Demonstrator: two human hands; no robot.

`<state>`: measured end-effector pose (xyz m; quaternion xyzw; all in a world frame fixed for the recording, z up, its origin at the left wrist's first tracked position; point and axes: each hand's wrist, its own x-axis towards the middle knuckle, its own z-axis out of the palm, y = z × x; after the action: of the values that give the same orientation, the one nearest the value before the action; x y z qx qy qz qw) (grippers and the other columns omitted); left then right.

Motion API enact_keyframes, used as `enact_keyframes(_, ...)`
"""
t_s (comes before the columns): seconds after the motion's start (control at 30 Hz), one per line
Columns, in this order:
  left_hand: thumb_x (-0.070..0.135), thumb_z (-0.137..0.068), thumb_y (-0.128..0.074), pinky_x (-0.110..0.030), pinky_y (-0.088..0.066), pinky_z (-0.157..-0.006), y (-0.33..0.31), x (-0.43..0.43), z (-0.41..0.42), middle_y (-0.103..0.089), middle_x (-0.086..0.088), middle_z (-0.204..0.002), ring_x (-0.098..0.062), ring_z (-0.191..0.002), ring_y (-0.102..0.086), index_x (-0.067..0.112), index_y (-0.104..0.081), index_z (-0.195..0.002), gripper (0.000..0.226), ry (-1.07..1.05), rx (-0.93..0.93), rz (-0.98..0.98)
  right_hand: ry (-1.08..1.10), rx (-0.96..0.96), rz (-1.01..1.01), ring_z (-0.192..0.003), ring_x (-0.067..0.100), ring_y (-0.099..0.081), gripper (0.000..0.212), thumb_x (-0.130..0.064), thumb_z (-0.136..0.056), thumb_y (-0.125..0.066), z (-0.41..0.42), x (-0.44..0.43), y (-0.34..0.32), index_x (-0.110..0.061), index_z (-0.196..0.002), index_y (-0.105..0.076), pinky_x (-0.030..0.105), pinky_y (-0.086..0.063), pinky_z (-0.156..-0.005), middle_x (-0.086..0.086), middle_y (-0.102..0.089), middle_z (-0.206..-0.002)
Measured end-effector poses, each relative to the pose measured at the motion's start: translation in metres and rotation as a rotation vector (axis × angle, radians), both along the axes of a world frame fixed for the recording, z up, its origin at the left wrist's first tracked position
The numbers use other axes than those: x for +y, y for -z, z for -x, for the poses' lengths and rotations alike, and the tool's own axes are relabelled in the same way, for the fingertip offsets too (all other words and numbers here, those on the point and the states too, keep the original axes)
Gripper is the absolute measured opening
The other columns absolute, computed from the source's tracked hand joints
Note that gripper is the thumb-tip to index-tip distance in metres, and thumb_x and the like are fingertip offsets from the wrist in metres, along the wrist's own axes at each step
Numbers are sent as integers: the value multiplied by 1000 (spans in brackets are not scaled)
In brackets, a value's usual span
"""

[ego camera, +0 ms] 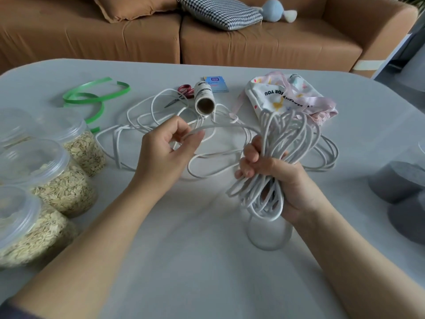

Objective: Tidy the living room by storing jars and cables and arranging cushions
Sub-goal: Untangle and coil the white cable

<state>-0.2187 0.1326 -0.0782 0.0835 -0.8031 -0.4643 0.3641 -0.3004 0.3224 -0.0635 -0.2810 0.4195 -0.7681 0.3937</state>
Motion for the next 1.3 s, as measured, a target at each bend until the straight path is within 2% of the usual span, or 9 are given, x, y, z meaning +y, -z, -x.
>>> enact_keyframes(0.13, 45, -84, -57, -34, -43, -74, 8, -10, 2, -62, -13, -77, -27, -78, -57, 12, -55, -75, 34, -2, -35, -67, 143, -12, 56, -62, 9, -52, 31, 3, -68, -48, 4, 3, -1, -24, -67, -62, 28, -43, -63, -6, -55, -69)
enact_keyframes(0.27, 43, -86, -57, -27, -43, -76, 12, -15, 5, -60, 12, -77, -12, -78, -55, 31, -53, -80, 14, -18, -27, -72, 223, -80, 123, -62, 8, -50, 28, 1, -68, -50, 7, 5, -4, -24, -68, -62, 24, -42, -61, -7, -54, -70)
enact_keyframes(0.43, 21, -95, -56, -22, -48, -72, 9, -20, 1, -63, 4, -75, -5, -71, -60, 26, -55, -88, 9, -85, 80, -1, 312, -202, 174, -61, 8, -48, 31, 2, -73, -43, 13, 6, -6, -22, -69, -62, 23, -42, -62, -5, -54, -76)
enact_keyframes(0.57, 26, -95, -57, -30, -48, -59, 8, -7, 0, -58, 2, -63, -10, -57, -56, 20, -62, -83, 14, -64, 97, 52, 230, -211, -59, -55, 9, -54, 26, -4, -71, -52, 10, 4, -3, -21, -62, -70, 24, -46, -56, 1, -59, -78)
enact_keyframes(0.67, 20, -92, -63, -31, -47, -59, 12, 6, 3, -58, 4, -63, -15, -60, -56, 8, -66, -79, 18, 21, 42, 229, 114, -156, -214, -58, 9, -57, 25, -7, -70, -55, 6, 4, -5, -20, -57, -72, 24, -49, -57, 7, -63, -99)
enact_keyframes(0.93, 24, -90, -64, -30, -46, -61, 11, 19, 2, -61, 4, -71, -13, -66, -57, 9, -66, -80, 19, 195, 17, 430, 1, -139, -180, -60, 8, -56, 33, -5, -78, -53, 4, 6, -9, -26, -63, -74, 22, -46, -58, 14, -51, -106)
enact_keyframes(1.03, 30, -92, -59, -34, -47, -63, 12, 19, 1, -60, 4, -74, -17, -69, -58, 11, -65, -80, 24, 241, -52, 532, 129, -217, -100, -54, 8, -57, 24, -7, -76, -55, 4, 4, -8, -22, -65, -71, 23, -49, -53, 3, -60, -84)
enact_keyframes(1.17, 20, -92, -60, -32, -45, -71, 12, 15, 5, -63, -2, -76, -24, -74, -59, 8, -67, -82, 18, 294, -59, 708, 199, -315, -2, -61, 10, -52, 38, -9, -78, -60, 12, 3, -2, -15, -115, -58, 22, -49, -59, -4, -51, -63)
enact_keyframes(1.3, 17, -94, -57, -38, -46, -75, 13, 10, 9, -67, -3, -86, -26, -79, -61, 6, -70, -88, 18, 313, -64, 805, 86, -302, 111, -69, 13, -53, 31, -5, -63, -74, 13, 5, -4, -12, -82, -50, 32, -51, -83, -3, -46, -60)
